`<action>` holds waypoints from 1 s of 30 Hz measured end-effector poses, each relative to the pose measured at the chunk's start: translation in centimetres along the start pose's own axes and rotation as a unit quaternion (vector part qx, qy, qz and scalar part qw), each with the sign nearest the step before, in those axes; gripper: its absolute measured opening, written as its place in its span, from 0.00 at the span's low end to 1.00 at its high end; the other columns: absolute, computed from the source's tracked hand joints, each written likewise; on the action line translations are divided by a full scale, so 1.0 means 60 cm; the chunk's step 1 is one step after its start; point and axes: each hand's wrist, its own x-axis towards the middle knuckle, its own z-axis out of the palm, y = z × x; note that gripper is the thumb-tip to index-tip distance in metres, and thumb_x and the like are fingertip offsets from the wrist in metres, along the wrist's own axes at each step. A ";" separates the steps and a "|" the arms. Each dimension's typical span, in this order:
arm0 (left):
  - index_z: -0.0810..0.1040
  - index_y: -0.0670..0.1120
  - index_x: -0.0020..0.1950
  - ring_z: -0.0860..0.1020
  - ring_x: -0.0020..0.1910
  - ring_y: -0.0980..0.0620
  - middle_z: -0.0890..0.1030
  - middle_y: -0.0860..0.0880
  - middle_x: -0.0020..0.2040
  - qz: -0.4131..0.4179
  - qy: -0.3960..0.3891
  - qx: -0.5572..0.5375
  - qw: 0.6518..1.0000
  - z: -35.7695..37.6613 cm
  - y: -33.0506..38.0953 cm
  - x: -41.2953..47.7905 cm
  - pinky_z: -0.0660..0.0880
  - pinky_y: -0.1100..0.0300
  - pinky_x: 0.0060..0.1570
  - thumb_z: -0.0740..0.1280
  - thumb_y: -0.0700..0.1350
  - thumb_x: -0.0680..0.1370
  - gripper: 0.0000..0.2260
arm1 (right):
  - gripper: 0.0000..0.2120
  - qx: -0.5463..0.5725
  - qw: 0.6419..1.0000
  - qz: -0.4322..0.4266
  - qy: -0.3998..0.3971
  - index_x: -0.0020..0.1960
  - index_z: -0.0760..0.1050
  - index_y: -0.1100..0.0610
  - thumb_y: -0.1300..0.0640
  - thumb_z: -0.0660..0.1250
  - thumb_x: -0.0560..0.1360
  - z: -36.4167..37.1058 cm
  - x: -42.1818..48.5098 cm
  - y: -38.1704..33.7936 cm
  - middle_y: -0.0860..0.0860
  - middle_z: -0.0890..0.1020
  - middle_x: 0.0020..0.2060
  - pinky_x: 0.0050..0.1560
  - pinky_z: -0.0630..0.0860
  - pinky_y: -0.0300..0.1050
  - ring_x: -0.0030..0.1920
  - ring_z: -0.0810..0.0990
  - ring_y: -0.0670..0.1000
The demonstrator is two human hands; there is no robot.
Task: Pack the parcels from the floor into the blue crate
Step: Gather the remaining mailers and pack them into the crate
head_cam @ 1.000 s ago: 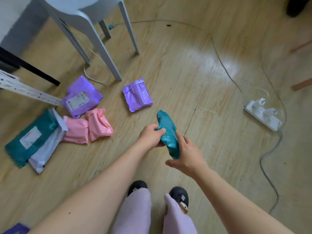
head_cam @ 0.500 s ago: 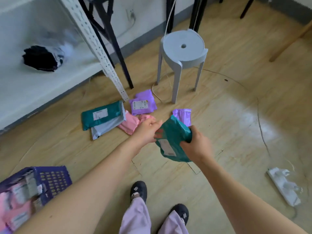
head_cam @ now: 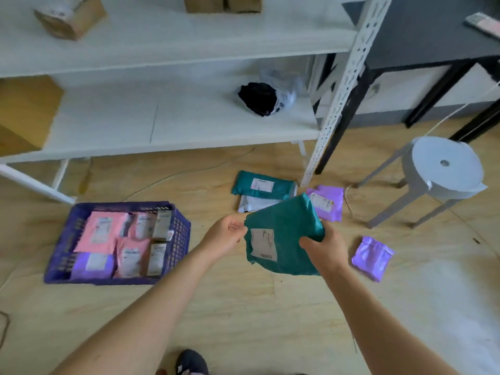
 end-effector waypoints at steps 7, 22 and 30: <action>0.72 0.44 0.61 0.74 0.52 0.51 0.77 0.47 0.59 -0.087 0.089 -0.115 0.986 -0.169 -0.155 0.028 0.73 0.59 0.46 0.63 0.46 0.78 0.12 | 0.12 0.163 0.983 0.072 -0.042 0.48 0.73 0.54 0.68 0.63 0.69 0.216 -0.040 -0.132 0.51 0.78 0.40 0.38 0.76 0.45 0.39 0.76 0.51; 0.61 0.48 0.71 0.71 0.62 0.41 0.71 0.44 0.65 -0.216 0.211 -0.343 0.889 -0.486 -0.447 0.096 0.72 0.43 0.61 0.72 0.45 0.70 0.33 | 0.08 0.163 0.957 0.169 -0.172 0.44 0.73 0.56 0.65 0.62 0.67 0.649 -0.072 -0.286 0.57 0.77 0.40 0.35 0.73 0.47 0.39 0.76 0.59; 0.65 0.43 0.70 0.69 0.56 0.48 0.71 0.47 0.62 -0.178 0.208 -0.413 0.868 -0.610 -0.542 0.192 0.67 0.54 0.55 0.66 0.38 0.77 0.23 | 0.09 0.124 0.957 0.190 -0.181 0.46 0.72 0.62 0.69 0.61 0.67 0.820 0.018 -0.295 0.60 0.78 0.43 0.40 0.73 0.48 0.42 0.76 0.59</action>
